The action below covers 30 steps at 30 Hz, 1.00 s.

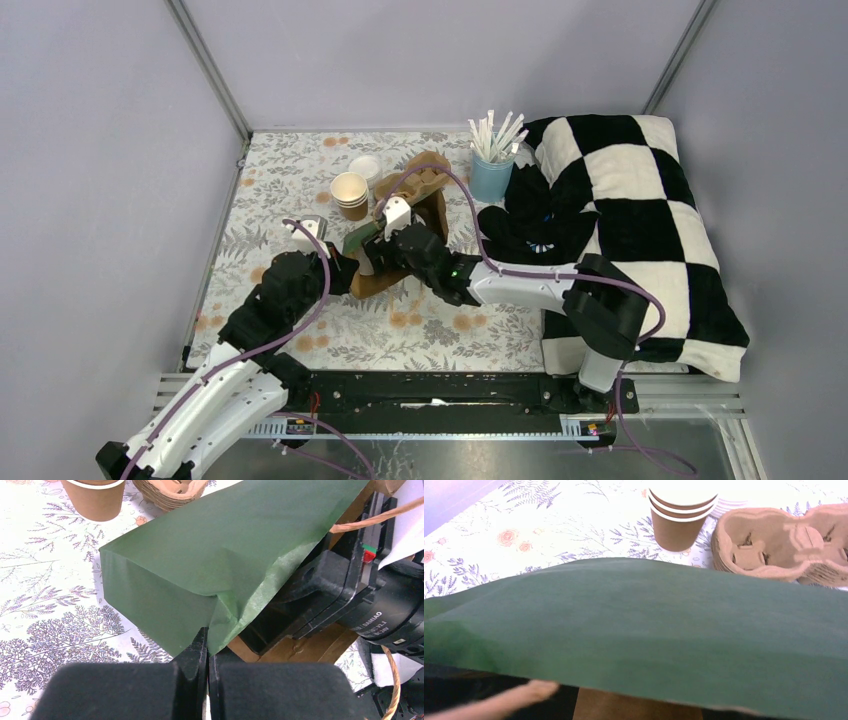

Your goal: Pack the takeout coffee

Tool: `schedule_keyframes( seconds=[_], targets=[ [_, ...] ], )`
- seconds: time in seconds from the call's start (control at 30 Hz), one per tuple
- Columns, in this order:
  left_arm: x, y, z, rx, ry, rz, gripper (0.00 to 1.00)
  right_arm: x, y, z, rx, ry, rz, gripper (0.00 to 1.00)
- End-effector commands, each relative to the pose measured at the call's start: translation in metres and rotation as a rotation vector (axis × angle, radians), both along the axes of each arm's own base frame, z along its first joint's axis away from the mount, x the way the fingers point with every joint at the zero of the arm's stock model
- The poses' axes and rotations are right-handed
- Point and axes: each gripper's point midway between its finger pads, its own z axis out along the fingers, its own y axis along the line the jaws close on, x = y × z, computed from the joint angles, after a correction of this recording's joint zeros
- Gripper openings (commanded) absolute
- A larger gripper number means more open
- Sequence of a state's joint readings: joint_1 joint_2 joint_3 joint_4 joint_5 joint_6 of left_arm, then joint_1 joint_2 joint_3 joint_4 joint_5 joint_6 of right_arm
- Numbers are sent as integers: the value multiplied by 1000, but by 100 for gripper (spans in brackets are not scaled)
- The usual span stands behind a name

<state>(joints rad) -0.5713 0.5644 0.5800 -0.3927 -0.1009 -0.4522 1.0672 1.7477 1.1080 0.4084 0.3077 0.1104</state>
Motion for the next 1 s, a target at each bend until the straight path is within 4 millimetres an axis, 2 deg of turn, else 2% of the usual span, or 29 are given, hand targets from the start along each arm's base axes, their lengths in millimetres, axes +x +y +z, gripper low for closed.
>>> schedule_keyframes(
  seconds=[0.0, 0.2, 0.33, 0.5, 0.7, 0.97],
  targets=[
    [-2, -6, 3, -20, -11, -31, 0, -1, 17, -1, -22, -51, 63, 79],
    [-1, -4, 6, -16, -21, -23, 0, -8, 16, -12, -132, -123, 136, 83],
    [0, -1, 6, -7, -22, -11, 0, 2, -4, -16, -195, -125, 36, 84],
    [-2, 3, 6, -4, -22, 2, 0, 5, -30, 0, -186, -110, -81, 89],
    [-2, 3, 5, -3, -19, 4, 0, -5, -44, 25, -146, -98, -79, 94],
    [-2, 1, 4, -6, -19, -6, 0, -18, -43, 53, -96, -72, -26, 95]
  ],
)
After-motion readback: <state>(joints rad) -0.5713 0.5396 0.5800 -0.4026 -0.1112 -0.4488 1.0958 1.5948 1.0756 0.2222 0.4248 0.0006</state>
